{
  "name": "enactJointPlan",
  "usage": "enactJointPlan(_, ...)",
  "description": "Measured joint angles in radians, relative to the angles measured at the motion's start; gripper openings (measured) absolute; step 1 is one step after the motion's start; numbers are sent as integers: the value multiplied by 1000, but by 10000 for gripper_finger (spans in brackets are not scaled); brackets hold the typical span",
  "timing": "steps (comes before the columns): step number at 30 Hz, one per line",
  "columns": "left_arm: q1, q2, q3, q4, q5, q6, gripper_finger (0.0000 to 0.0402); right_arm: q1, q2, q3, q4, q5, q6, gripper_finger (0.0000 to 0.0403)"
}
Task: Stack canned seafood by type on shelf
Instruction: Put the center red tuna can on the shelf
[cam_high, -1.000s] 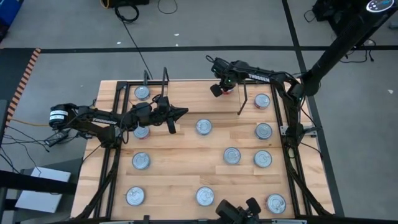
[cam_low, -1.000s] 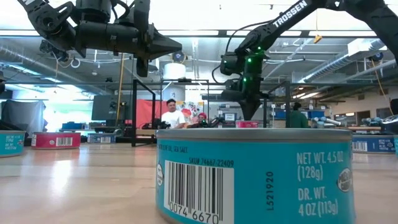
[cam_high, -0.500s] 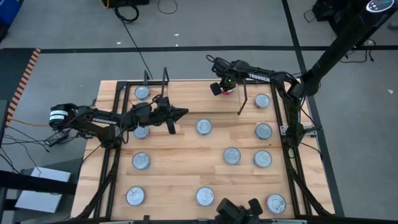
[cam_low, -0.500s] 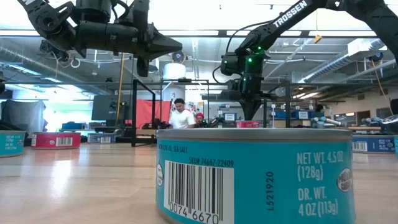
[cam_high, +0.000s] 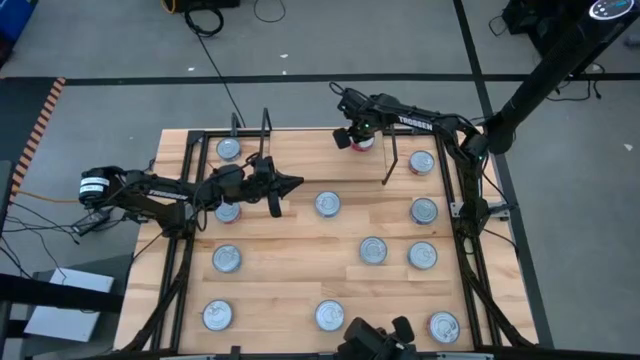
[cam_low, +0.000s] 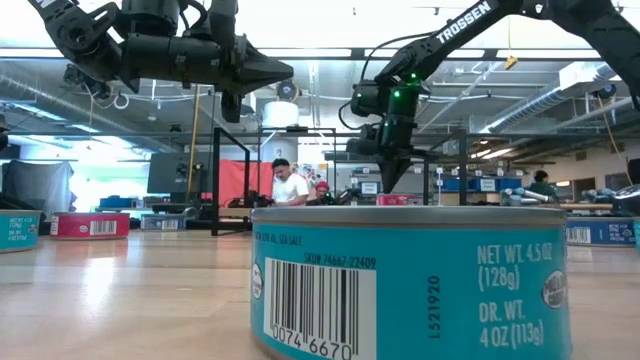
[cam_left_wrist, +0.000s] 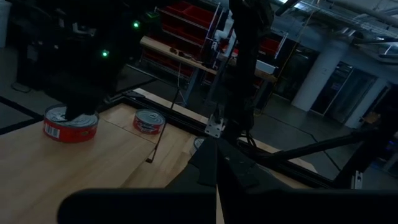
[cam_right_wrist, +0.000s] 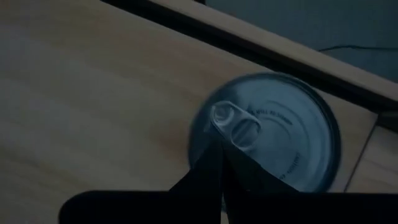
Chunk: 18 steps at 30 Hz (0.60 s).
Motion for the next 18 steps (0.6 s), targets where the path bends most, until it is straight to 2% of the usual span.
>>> enactJointPlan(7, 0, 0, 0, 0, 2, 0, 1, 34, -1, 1, 55, -29, -19, 7)
enactJointPlan(15, 0, 0, 0, 0, 2, 0, 1, 89, -3, 2, 185, -10, -317, 7)
enactJointPlan(18, 0, 0, 0, 0, 2, 0, 1, 87, -3, -9, 211, 11, -370, 7)
